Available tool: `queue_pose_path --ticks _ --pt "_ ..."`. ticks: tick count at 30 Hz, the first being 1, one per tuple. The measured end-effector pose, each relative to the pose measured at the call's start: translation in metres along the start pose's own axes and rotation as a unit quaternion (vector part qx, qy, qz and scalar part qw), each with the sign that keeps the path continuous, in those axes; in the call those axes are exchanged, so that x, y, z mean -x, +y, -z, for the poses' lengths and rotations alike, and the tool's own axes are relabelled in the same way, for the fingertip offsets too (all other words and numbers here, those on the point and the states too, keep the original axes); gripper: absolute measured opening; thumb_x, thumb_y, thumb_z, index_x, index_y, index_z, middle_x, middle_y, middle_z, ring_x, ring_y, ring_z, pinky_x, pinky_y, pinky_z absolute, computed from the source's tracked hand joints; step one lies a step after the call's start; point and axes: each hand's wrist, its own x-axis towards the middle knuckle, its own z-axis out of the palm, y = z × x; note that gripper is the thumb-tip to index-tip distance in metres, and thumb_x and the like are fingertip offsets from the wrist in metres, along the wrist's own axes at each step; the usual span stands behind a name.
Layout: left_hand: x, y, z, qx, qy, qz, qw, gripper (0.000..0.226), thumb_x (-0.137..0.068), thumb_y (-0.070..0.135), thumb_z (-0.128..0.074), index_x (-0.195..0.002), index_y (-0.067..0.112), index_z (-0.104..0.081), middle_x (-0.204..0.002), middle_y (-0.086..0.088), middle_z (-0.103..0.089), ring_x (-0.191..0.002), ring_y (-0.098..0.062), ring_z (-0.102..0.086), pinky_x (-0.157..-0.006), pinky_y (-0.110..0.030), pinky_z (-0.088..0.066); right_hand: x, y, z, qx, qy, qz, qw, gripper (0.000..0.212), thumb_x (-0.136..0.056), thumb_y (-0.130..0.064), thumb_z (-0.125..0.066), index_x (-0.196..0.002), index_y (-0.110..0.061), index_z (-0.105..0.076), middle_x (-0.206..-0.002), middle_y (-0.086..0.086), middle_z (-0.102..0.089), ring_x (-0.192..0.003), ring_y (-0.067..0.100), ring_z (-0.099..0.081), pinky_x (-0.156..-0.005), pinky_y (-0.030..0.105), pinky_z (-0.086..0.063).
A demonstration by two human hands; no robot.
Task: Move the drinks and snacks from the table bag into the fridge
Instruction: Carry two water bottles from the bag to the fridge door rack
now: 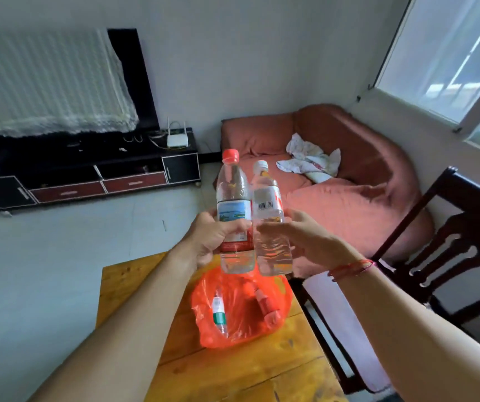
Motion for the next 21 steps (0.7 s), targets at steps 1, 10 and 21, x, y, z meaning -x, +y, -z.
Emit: queue_pose_path --ticks 1,10,21 --pt "0.003 0.012 -0.002 0.002 -0.001 -0.02 1.0 0.028 -0.074 0.001 -0.079 -0.096 0.013 -0.068 -0.094 -0.011 -0.075 -0.081 -0.024 -0.072 -0.078 -0.04 -0.06 0.003 -0.013 0.0 0.005 0.009 0.02 1.0 0.008 -0.089 -0.015 -0.074 -0.096 -0.018 -0.072 -0.083 0.002 -0.075 -0.068 0.016 -0.071 -0.057 0.029 -0.058" --pt "0.029 0.111 0.001 -0.008 -0.003 -0.171 0.985 0.058 -0.054 0.012 -0.085 -0.109 0.008 -0.067 -0.098 -0.01 -0.075 -0.092 -0.027 -0.072 -0.079 -0.041 -0.057 0.017 -0.099 0.007 0.016 0.057 0.136 0.989 0.029 -0.079 -0.005 -0.077 -0.105 0.001 -0.066 -0.081 0.008 -0.067 -0.068 0.019 -0.062 -0.062 0.029 -0.053" --pt "0.06 0.179 0.022 -0.052 0.02 -0.283 0.957 0.059 -0.066 -0.005 -0.083 -0.118 0.014 -0.061 -0.101 -0.007 -0.074 -0.088 -0.019 -0.073 -0.073 -0.031 -0.058 0.036 -0.17 0.018 0.03 0.125 0.23 0.965 0.057 -0.067 -0.001 -0.089 -0.114 -0.016 -0.059 -0.1 0.007 -0.075 -0.087 0.02 -0.076 -0.073 0.033 -0.058"
